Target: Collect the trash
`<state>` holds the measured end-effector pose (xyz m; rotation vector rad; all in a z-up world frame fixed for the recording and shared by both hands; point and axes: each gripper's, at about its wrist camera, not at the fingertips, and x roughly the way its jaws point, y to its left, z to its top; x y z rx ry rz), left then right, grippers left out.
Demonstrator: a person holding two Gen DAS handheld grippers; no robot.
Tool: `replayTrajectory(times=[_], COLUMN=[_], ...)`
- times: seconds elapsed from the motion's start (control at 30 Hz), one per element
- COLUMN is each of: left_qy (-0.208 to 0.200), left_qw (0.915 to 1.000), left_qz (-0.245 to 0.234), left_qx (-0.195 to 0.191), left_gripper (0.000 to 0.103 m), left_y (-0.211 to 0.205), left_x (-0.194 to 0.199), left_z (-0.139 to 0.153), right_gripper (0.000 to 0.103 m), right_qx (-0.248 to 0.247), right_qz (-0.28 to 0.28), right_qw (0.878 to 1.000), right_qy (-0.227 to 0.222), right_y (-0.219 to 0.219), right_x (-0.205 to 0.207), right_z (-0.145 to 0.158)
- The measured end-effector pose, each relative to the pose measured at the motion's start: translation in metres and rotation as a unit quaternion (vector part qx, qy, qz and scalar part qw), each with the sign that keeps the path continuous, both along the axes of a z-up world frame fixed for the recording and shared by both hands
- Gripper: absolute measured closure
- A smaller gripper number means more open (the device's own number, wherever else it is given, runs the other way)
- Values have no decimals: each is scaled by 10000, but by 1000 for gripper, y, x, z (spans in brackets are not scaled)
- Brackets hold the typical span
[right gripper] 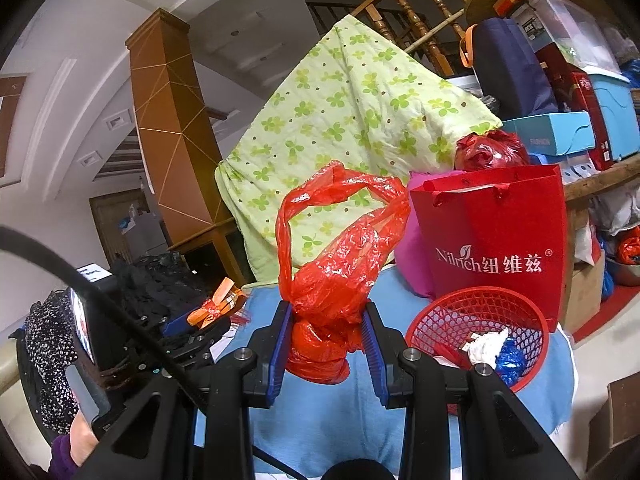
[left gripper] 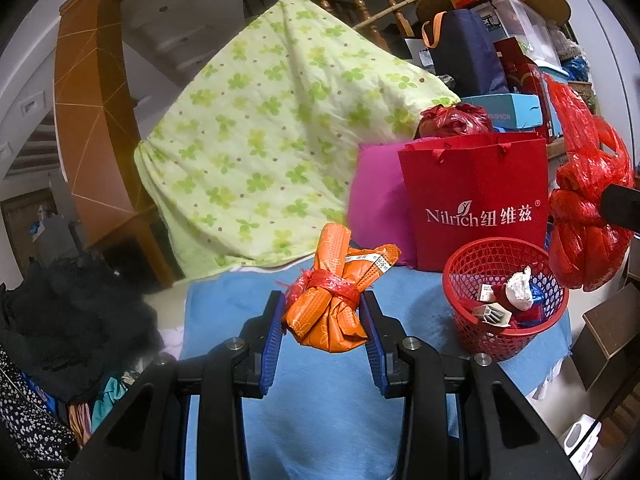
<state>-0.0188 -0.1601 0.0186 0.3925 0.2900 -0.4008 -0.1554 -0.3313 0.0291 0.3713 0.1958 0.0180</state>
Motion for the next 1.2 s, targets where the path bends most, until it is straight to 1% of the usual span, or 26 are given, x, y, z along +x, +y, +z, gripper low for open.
replayTrajectory(times=[1.2], left_qy=[180], left_qw=[9993], left_qz=[-222], left_qx=[246], left_gripper=[63], left_y=[-13], left_x=[0], left_z=[-17], right_gripper=[66], right_qx=[246], right_qz=[-148], right_qw=[9995], right_qy=[142], right_y=[-18], right_x=[-2], right_z=[-10])
